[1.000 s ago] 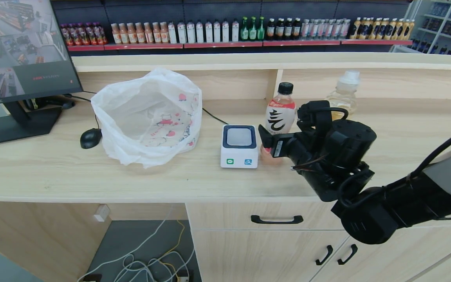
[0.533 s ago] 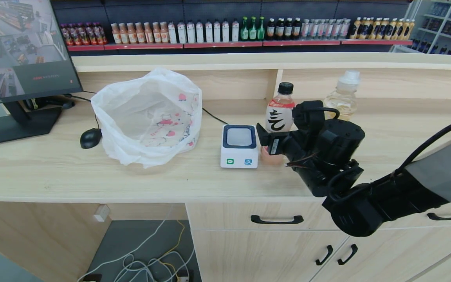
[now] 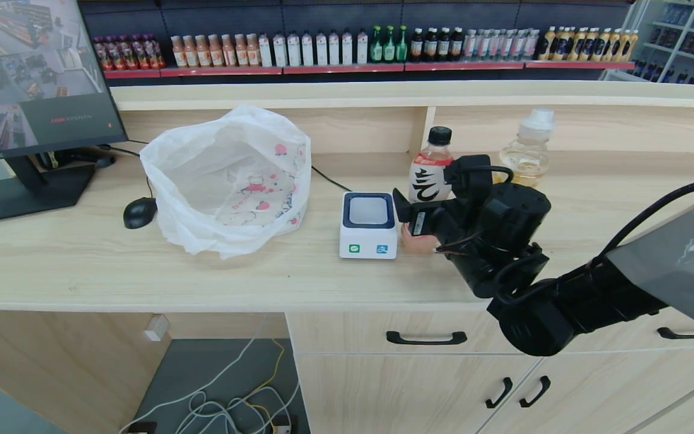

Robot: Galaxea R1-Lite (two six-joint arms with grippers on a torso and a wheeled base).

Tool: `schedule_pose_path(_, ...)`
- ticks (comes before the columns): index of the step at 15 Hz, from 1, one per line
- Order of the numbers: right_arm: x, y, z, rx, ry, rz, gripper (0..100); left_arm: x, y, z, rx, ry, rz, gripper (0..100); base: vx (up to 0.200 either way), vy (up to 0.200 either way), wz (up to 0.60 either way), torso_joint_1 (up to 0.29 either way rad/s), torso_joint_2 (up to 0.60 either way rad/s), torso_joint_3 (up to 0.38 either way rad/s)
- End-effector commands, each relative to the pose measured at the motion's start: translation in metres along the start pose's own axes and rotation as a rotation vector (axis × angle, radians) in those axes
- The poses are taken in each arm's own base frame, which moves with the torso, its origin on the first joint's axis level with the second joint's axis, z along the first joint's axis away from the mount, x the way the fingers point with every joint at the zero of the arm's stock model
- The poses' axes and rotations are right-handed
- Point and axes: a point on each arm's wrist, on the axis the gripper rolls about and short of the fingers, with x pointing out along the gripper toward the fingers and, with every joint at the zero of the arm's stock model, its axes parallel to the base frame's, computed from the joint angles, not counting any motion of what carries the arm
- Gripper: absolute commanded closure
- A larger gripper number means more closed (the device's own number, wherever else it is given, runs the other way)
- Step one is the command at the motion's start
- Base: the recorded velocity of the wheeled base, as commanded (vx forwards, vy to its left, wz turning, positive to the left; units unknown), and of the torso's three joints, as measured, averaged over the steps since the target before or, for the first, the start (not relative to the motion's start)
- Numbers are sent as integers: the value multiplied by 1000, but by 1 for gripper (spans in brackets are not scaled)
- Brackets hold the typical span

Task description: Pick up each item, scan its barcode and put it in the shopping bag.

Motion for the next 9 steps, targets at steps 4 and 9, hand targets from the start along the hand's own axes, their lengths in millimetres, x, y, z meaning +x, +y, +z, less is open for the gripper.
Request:
schedule_pose_path(4,4,2,-2,4,-5,1,0,0,0,0,0,0,1,0,0,0,0,0,0,0)
schedule_pose_path(9,5,2,-5,2,0,-2,100,0,0,0,0,0,1,0,0,0,0,0,0,0)
